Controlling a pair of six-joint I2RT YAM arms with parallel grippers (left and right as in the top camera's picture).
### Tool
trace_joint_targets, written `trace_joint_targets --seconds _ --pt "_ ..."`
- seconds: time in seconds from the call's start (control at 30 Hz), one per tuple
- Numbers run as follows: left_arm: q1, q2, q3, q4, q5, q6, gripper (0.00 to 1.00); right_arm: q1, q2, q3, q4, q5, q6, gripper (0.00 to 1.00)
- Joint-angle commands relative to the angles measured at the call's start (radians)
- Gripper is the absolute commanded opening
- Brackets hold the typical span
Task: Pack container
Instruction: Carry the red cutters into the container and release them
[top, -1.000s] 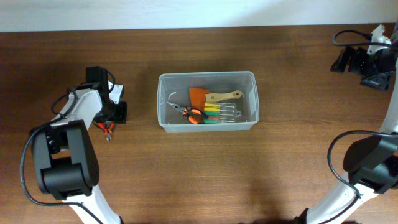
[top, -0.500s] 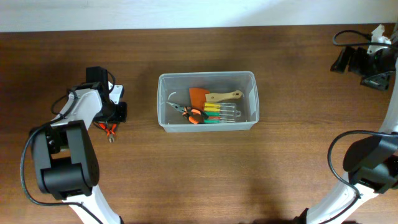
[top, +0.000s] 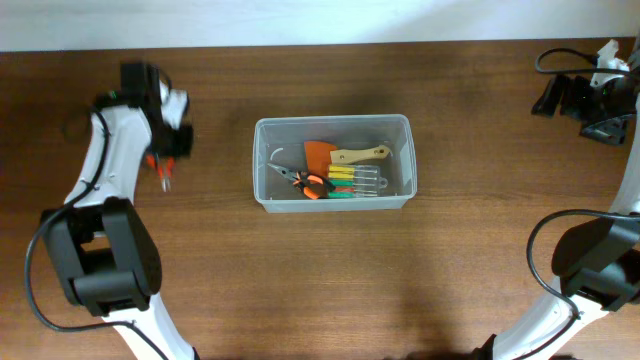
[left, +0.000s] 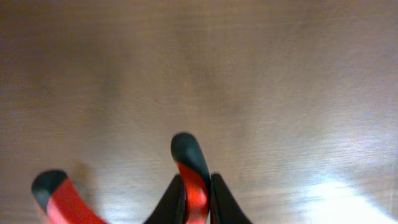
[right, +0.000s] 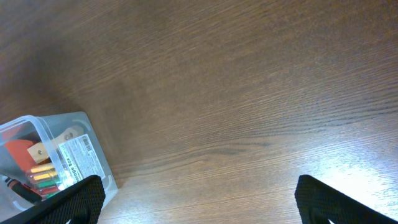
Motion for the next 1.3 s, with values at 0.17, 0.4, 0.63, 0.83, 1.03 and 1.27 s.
trace_joint_targets --seconds 0.17,0.4,0.63,0.83,1.03,1.27 --pt "-0.213 -0.047 0.328 -0.082 0.16 0.414 0.02 0.005 0.011 0.006 0.003 -0.011 0.006 0.98" --pt "-0.425 -0.022 0.32 -0.083 0.158 0.71 0.02 0.005 0.011 0.006 0.003 -0.011 0.006 0.98" --pt "-0.522 0.101 0.32 -0.079 0.156 0.779 0.02 0.005 0.011 0.006 0.003 -0.011 0.006 0.99" --pt "-0.528 0.256 0.32 -0.077 0.153 0.779 0.02 0.005 0.011 0.006 0.003 -0.011 0.006 0.98" --pt "-0.528 0.275 0.322 -0.1 0.153 0.778 0.12 0.005 0.011 0.006 0.003 -0.012 0.006 0.98" --pt "-0.535 0.198 0.348 -0.204 0.153 0.727 0.31 0.005 0.011 0.006 0.003 -0.011 0.006 0.98"
